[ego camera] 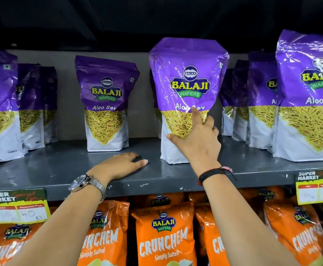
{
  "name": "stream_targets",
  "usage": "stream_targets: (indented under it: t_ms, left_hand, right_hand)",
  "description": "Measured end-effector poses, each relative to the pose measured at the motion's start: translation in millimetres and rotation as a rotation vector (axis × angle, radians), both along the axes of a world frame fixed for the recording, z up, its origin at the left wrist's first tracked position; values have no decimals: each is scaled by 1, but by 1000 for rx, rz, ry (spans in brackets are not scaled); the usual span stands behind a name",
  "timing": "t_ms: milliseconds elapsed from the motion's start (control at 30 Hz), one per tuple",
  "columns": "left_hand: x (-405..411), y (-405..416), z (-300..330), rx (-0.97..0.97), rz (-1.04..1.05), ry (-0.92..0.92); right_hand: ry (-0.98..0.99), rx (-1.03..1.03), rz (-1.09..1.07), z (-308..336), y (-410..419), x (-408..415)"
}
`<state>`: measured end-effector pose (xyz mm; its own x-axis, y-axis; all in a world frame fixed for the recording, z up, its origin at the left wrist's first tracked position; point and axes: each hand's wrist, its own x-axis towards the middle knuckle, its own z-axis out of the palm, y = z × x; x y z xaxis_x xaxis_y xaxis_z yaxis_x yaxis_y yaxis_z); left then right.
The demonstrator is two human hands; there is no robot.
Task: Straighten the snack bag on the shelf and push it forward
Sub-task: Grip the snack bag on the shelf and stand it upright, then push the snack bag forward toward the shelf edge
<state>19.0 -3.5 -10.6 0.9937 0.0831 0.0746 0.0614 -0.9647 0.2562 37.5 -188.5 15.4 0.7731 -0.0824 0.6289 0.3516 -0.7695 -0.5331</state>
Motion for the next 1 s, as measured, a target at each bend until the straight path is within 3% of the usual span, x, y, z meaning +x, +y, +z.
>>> stream_targets:
  t_ms: [1000]
  left_hand:
    - [0,5,2,-25,-3,-16]
  right_hand:
    - [-11,-48,-27,3,-8,-35]
